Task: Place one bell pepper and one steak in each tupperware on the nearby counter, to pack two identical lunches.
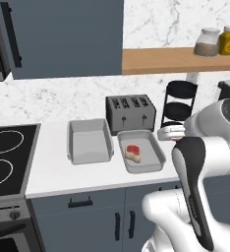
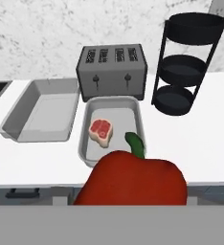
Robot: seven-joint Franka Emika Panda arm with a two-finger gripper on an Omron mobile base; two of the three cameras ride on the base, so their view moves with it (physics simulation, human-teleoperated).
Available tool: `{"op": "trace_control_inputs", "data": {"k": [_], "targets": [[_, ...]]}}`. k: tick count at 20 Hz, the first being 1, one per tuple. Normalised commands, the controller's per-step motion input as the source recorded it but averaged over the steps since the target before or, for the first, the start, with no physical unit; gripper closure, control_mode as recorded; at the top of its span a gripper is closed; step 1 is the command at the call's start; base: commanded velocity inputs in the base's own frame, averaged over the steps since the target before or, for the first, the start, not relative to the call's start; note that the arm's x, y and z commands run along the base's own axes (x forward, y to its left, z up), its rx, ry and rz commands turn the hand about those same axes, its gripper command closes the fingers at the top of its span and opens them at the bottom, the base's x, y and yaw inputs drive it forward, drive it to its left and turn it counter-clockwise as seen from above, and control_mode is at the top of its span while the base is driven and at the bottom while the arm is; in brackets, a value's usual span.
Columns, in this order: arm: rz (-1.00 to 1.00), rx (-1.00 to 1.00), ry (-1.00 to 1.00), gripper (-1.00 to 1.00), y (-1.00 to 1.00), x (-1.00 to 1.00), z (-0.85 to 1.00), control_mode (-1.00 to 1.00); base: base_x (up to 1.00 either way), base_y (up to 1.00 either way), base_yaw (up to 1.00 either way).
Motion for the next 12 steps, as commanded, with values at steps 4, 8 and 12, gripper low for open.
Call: {"op": "trace_control_inputs", "data": {"k": [4,8,12], "targets": [[0.00,0.00,0.00,1.00,0.00,0.00,0.00,1.00,0.40,0.32,0.03],[0.00,0.00,0.00,1.00,0.00,0.00,0.00,1.00,0.14,0.15,0.00],[0.00,0.00,0.00,1.00,0.00,0.00,0.00,1.00,0.01,0.04,0.00]]}}
